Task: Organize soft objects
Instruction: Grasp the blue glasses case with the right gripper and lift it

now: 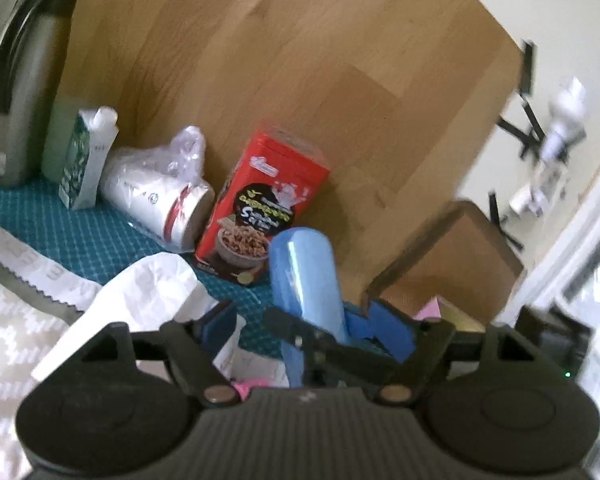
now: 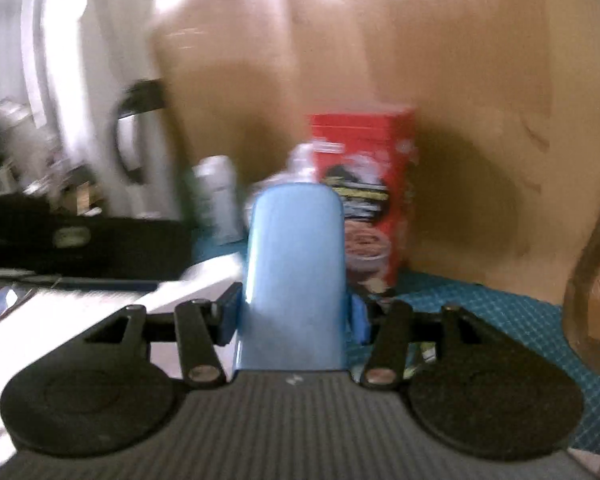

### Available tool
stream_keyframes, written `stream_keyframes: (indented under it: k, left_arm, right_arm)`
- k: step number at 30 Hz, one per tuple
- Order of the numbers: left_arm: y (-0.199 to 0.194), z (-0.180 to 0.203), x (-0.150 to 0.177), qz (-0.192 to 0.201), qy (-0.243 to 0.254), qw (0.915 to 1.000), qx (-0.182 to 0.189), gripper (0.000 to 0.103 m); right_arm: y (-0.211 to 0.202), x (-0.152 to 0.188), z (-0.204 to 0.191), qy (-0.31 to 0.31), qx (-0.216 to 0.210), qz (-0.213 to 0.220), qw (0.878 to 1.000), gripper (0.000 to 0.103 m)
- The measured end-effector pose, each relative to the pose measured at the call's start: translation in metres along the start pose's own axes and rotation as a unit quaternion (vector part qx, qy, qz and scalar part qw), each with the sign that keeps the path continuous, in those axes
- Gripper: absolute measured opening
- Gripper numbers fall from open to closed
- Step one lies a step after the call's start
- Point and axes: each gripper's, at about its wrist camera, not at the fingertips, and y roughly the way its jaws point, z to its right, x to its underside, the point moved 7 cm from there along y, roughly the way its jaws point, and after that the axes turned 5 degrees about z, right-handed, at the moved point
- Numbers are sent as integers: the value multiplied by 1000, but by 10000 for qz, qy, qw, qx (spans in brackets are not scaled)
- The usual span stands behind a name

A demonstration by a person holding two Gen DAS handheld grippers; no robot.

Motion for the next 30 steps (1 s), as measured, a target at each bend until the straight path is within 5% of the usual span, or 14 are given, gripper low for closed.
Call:
stream_keyframes:
  k: [8, 14, 17, 22, 30]
  left_arm:
    - [-39, 8, 71, -582, 509, 9968, -191, 63]
    - [-63, 7, 135, -1067, 713, 9914, -271, 63]
    - [-70, 0, 147, -1136, 815, 9890, -476, 63]
    - [-80, -12, 142, -1014, 829, 9888, -708, 63]
    - [-55, 11, 146, -1056, 1341, 9839, -530, 66]
  right_arm:
    - [-57, 63, -56, -1015, -406, -774, 9910, 56]
    - [-89, 123, -83, -2140, -199, -1070, 9708, 60]
    - [-107, 134, -78, -2044, 100, -833, 9753, 82]
    - [-132, 145, -67, -1365, 210, -674, 9881, 83]
    - [-149, 156, -67, -829, 324, -599, 9942, 83]
